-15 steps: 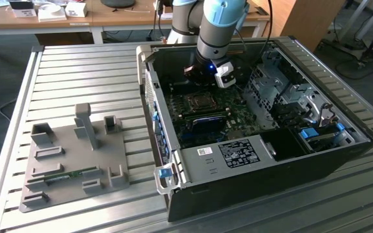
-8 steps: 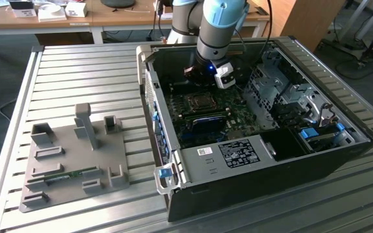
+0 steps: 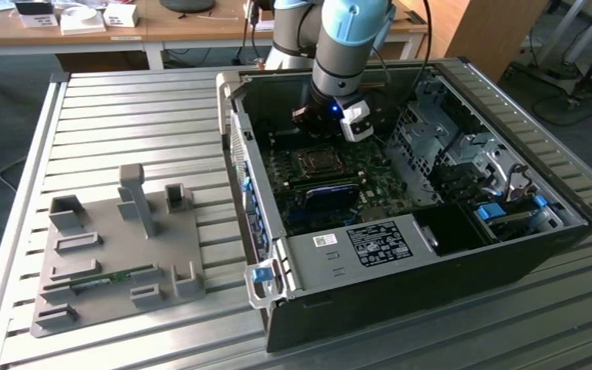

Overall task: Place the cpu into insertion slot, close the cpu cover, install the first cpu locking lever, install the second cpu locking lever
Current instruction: 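Install the first cpu locking lever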

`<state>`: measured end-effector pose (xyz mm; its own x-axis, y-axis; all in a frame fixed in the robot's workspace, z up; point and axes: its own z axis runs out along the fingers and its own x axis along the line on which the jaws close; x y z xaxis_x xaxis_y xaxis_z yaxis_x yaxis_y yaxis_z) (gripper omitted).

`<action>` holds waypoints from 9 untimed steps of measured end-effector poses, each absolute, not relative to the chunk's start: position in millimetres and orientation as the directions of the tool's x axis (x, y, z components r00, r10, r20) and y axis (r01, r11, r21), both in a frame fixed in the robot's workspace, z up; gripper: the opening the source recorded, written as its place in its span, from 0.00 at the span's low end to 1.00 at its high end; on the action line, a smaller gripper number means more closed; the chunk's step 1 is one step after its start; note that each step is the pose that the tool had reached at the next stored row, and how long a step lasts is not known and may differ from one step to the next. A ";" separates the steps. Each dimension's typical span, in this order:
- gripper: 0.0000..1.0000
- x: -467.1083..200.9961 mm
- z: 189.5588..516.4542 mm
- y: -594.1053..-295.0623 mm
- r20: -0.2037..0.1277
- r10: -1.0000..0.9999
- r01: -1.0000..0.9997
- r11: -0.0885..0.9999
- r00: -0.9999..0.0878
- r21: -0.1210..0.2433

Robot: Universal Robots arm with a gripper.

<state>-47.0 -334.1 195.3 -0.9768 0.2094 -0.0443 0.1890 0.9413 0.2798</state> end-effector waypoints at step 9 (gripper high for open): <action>0.11 -47.0 197.3 -333.4 -0.045 0.210 0.190 0.941 -0.977 0.279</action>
